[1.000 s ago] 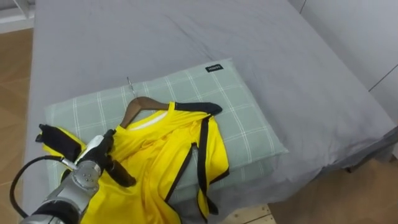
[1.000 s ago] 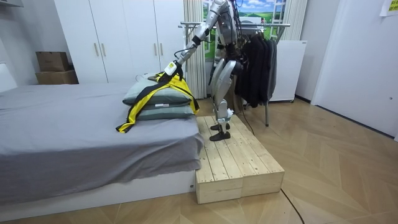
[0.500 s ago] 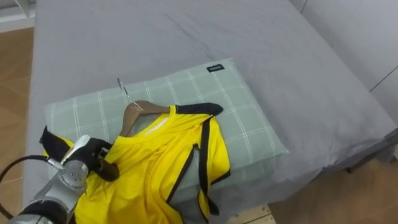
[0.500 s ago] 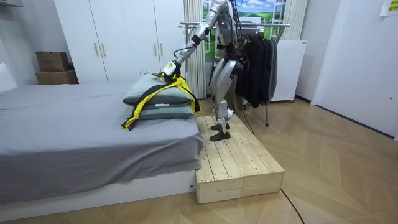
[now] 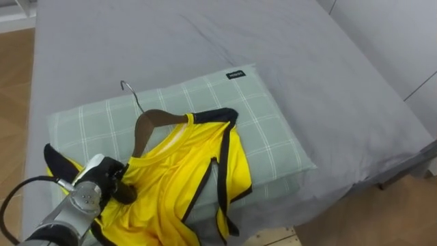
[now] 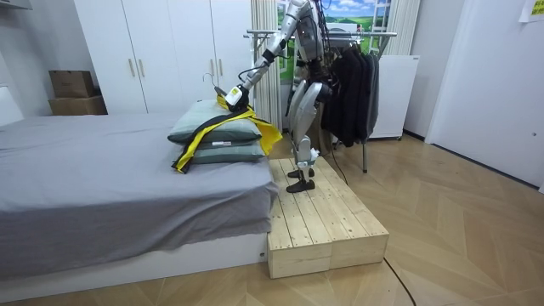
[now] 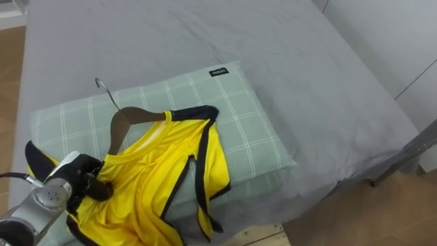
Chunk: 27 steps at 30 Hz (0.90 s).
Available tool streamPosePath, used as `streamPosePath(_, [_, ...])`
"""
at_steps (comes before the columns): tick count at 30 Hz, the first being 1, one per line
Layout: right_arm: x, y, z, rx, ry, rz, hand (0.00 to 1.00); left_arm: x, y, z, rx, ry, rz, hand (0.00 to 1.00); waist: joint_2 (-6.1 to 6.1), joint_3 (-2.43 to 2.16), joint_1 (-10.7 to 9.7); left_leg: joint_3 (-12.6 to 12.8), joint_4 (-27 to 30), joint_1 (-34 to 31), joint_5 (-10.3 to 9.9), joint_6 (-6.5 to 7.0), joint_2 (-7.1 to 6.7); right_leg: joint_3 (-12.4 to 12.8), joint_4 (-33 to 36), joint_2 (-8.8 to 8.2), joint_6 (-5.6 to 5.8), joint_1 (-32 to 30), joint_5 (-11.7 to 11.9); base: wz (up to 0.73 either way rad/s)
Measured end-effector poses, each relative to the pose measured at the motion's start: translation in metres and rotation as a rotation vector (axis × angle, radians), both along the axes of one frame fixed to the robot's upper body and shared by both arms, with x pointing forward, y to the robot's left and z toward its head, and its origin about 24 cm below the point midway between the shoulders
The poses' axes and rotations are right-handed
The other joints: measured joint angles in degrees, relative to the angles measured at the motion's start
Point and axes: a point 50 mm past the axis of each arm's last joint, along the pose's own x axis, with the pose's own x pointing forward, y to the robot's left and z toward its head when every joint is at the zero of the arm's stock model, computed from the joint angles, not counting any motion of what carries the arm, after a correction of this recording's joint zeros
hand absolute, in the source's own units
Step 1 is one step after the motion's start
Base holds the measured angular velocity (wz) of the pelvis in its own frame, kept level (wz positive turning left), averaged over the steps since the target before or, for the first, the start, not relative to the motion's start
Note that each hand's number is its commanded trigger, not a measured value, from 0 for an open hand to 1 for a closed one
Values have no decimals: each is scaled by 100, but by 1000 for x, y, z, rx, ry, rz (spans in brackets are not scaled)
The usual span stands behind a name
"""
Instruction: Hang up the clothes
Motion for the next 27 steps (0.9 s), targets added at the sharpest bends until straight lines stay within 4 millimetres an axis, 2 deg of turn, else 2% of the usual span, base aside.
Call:
streamPosePath(9, [4,2,1,4,-10,3,0,-1,0,-1,0,2,-1,100,0,1,-2,-8,-9,25,0,0,2,4,-29,1,0,42,0,0])
streamPosePath(15, [2,2,0,10,-7,-7,0,-1,-3,-2,-4,4,-8,100,1,1,15,-93,-6,64,0,-1,-1,-77,-102,31,-4,146,9,5])
streamPosePath(27, [5,-1,3,-47,-26,82,0,7,-8,9,-27,-79,-40,100,13,-22,399,-137,-169,278,30,-21,-27,-78,-234,14,-14,381,44,2])
